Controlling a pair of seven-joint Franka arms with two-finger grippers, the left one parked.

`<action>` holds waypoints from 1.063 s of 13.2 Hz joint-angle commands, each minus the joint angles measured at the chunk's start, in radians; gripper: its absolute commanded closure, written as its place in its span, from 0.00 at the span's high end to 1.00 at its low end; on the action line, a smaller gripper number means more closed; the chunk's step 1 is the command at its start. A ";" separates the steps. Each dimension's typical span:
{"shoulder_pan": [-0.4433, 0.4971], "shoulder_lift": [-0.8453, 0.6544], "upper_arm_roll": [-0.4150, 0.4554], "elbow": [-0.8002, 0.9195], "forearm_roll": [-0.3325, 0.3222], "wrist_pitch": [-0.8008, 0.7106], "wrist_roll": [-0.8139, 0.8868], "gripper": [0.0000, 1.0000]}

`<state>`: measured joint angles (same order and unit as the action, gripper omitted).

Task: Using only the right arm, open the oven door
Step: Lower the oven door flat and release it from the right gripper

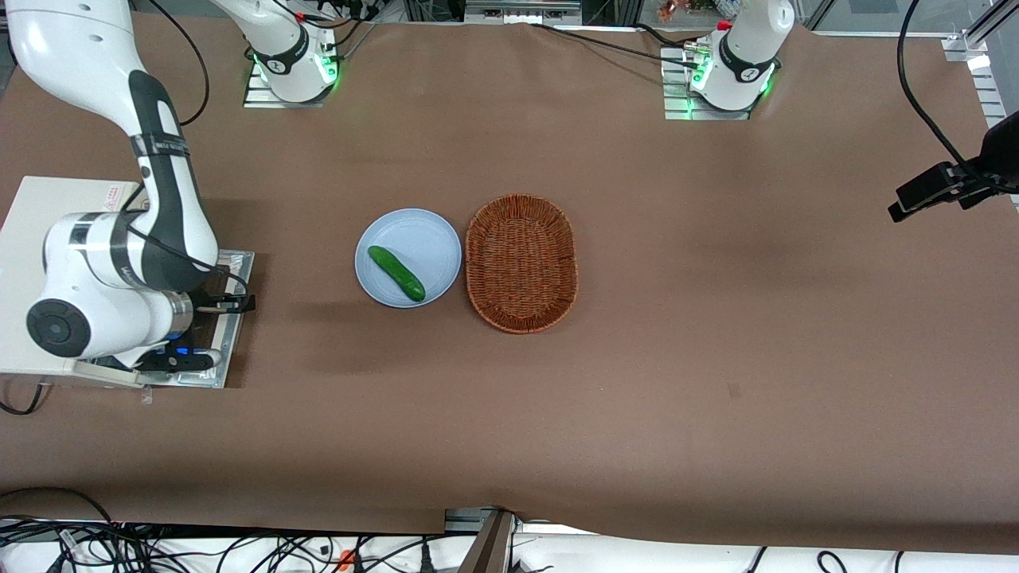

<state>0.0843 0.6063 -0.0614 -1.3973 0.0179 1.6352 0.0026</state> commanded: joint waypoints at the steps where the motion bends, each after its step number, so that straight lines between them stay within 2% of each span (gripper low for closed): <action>1: -0.011 -0.072 -0.003 -0.008 0.013 -0.061 -0.061 1.00; 4: -0.014 -0.111 -0.034 -0.003 0.010 -0.090 -0.163 1.00; 6: -0.014 -0.126 -0.035 0.033 0.013 -0.129 -0.164 1.00; 8: -0.014 -0.128 -0.032 0.127 0.011 -0.251 -0.158 1.00; 11: -0.012 -0.141 -0.034 0.205 0.011 -0.354 -0.162 1.00; 14: -0.011 -0.250 -0.028 0.207 0.010 -0.417 -0.151 1.00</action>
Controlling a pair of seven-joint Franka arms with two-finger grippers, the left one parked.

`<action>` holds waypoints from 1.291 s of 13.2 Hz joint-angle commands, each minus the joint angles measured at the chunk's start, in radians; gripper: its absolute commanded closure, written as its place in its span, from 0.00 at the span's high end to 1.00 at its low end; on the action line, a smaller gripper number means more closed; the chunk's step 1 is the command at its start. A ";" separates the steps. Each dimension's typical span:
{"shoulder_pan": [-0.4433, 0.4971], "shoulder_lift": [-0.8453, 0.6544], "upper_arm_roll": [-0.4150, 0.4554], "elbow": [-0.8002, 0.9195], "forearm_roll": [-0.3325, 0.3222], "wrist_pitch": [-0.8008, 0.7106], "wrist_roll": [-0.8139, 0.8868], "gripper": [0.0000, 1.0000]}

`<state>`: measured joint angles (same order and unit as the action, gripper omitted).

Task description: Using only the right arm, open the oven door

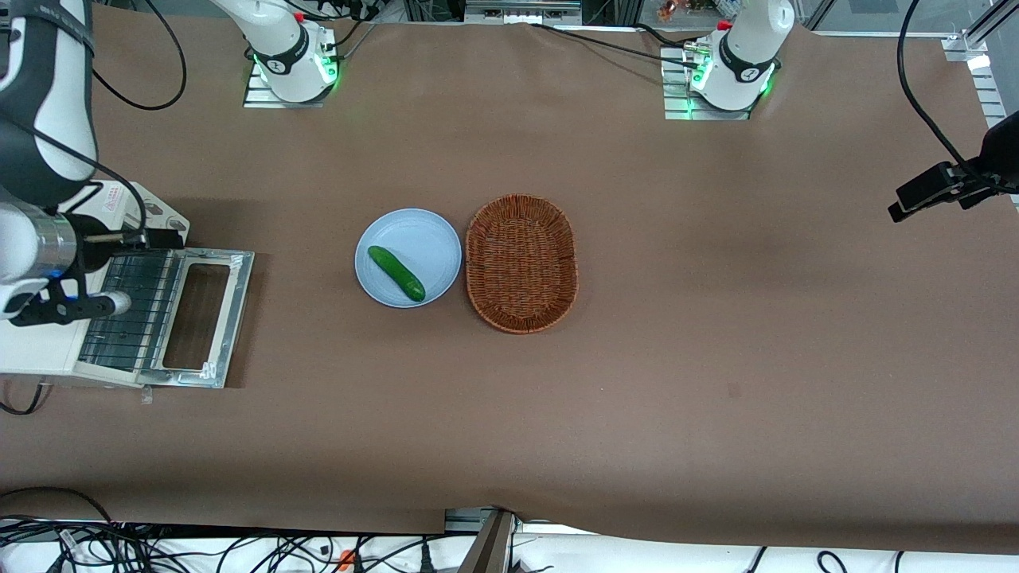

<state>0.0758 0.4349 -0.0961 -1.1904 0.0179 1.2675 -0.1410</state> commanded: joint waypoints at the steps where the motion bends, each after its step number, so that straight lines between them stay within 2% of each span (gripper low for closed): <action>1: -0.002 -0.115 0.009 0.000 0.011 -0.066 -0.008 1.00; 8: -0.002 -0.231 -0.004 -0.005 0.008 -0.138 -0.017 1.00; 17: -0.007 -0.323 -0.060 -0.129 -0.006 -0.048 -0.019 1.00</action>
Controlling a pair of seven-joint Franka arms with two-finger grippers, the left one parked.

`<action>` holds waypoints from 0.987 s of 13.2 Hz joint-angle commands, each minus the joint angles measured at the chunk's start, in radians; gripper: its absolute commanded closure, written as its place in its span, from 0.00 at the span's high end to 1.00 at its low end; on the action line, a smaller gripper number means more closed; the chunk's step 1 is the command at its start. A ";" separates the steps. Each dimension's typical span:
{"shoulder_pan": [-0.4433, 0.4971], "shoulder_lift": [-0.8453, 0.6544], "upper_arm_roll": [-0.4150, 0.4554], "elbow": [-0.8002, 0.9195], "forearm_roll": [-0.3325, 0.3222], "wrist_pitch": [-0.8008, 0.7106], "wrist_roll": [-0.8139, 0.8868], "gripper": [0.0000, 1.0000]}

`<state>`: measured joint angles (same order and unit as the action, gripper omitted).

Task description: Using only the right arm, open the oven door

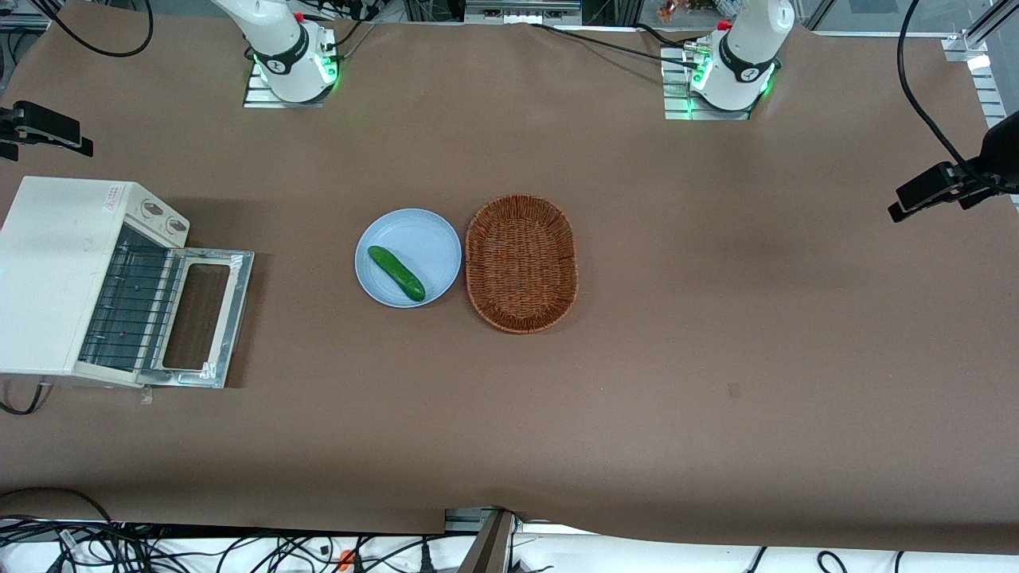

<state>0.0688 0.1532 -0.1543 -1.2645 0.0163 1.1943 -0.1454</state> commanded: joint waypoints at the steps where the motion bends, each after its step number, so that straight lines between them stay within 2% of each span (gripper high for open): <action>1: 0.000 -0.041 -0.004 -0.053 -0.004 0.027 -0.014 1.00; 6: -0.001 0.002 -0.004 -0.009 0.007 0.100 -0.014 1.00; 13: 0.006 0.008 -0.001 -0.010 0.008 0.106 -0.008 1.00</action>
